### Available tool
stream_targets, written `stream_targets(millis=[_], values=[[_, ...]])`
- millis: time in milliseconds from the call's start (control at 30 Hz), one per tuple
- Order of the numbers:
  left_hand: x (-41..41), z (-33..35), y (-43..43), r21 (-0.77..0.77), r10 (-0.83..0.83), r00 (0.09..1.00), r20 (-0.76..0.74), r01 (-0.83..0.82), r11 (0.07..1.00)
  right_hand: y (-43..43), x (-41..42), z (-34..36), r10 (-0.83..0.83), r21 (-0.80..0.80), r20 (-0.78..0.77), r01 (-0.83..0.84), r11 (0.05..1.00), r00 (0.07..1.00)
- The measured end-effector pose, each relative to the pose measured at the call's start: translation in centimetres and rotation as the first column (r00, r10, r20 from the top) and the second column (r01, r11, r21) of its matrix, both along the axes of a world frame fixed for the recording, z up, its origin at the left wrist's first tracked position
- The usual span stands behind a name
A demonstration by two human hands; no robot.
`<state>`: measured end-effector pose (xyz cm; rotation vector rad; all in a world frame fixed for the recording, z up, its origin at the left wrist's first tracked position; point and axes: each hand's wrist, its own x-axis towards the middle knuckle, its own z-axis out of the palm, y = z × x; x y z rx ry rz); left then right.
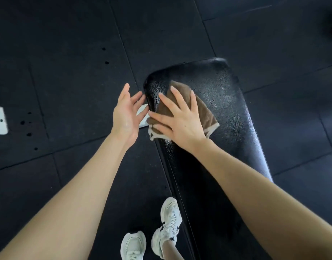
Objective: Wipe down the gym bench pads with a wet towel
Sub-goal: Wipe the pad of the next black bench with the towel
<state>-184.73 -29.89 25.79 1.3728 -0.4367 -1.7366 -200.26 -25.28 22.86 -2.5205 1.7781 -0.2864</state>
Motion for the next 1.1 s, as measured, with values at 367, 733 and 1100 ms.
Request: stream_targets(millis=[367, 733, 1100], values=[[-0.9, 1.5, 2.4, -0.055, 0.022, 0.955, 0.296, -0.006, 0.998, 16.3, 0.0, 0.1, -0.105, 0.048, 0.077, 0.101, 0.994, 0.991], [-4.5, 3.1, 12.7, -0.238, -0.400, 0.626, 0.670, 0.692, 0.682, 19.9, -2.6, 1.1, -0.393, 0.079, 0.006, 0.392, 0.917, 0.919], [-10.3, 1.3, 17.0, -0.106, -0.235, 0.198, 0.952, 0.930, 0.351, 43.5, -4.4, 1.8, -0.695, 0.165, 0.007, 0.685, 0.710, 0.719]])
